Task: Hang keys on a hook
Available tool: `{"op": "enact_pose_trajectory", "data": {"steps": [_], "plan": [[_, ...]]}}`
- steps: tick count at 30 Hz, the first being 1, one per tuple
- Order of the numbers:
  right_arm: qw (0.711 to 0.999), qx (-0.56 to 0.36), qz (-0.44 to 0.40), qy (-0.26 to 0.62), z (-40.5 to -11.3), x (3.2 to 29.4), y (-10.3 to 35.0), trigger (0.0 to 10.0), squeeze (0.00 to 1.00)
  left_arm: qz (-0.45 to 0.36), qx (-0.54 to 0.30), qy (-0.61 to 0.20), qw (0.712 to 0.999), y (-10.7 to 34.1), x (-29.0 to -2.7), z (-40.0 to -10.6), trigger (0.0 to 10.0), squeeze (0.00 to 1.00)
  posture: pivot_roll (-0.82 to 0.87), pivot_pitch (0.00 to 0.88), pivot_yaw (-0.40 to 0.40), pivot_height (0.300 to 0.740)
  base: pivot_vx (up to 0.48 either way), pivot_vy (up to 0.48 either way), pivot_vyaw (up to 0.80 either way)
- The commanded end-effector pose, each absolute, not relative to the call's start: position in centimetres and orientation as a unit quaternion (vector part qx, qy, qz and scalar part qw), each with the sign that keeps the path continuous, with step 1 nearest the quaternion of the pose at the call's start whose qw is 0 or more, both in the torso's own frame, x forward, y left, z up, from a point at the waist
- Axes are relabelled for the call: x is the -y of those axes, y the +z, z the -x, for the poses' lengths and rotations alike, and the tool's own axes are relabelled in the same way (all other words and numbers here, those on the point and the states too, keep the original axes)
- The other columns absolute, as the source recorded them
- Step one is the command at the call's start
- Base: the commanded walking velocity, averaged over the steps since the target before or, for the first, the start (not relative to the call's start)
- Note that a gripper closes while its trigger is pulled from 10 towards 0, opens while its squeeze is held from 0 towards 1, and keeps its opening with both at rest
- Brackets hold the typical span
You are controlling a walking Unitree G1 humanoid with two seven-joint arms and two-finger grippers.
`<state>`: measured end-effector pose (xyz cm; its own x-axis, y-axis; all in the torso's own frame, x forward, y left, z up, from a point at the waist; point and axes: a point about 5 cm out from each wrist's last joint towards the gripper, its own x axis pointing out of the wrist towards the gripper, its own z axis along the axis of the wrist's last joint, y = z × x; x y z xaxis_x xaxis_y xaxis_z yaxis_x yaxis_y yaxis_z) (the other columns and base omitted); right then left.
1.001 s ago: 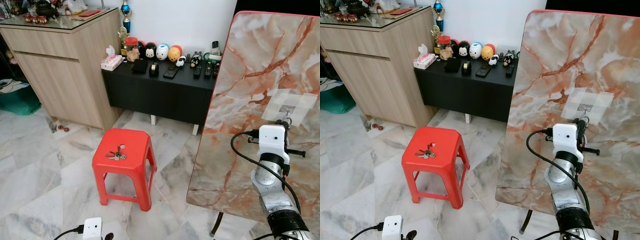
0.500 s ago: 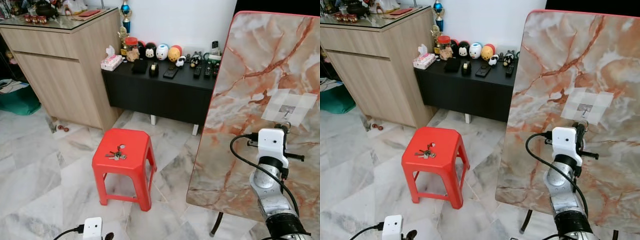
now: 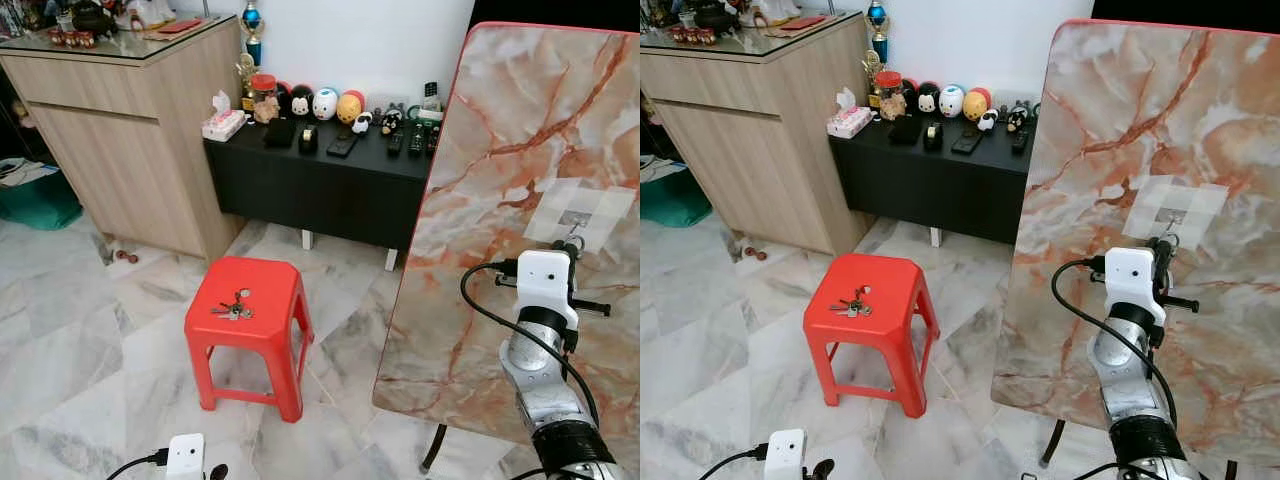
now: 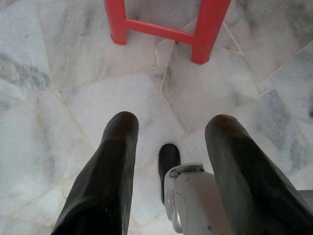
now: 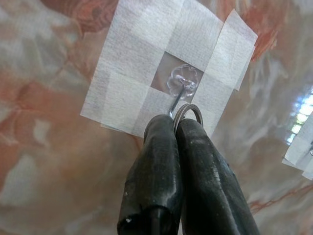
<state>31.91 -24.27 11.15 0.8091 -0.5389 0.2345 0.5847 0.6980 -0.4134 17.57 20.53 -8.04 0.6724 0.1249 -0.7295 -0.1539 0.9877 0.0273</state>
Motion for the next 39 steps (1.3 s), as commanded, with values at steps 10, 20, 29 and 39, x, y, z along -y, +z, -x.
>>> {"op": "enact_pose_trajectory", "data": {"steps": [10, 20, 29, 39], "plan": [[0.92, 0.042, 0.249, -0.3, -32.76, 24.48, 11.78, 10.0, 0.0, 0.017, -0.398, 0.071, 0.914, -8.06, -20.36, -17.62, 10.0, 0.0, 0.02, 0.0, -0.035, 0.74, 0.0, 0.0, 0.0], [0.92, 0.03, 0.251, -0.3, -32.92, 24.63, 11.71, 10.0, 0.0, 0.019, -0.398, 0.07, 0.915, -8.05, -20.28, -17.64, 10.0, 0.0, 0.02, 0.0, -0.035, 0.74, 0.0, 0.0, 0.0], [0.921, 0.025, 0.252, -0.298, -33.06, 24.65, 11.75, 10.0, 0.0, 0.018, -0.397, 0.07, 0.915, -8.04, -20.31, -17.66, 10.0, 0.0, 0.02, 0.0, -0.035, 0.74, 0.0, 0.0, 0.0], [0.927, 0.018, 0.238, -0.289, -32.98, 24.6, 11.27, 10.0, 0.86, 0.018, -0.397, 0.069, 0.915, -8.03, -20.33, -17.69, 10.0, 0.0, 0.02, 0.0, -0.033, 0.74, 0.0, 0.0, 0.0]]}}
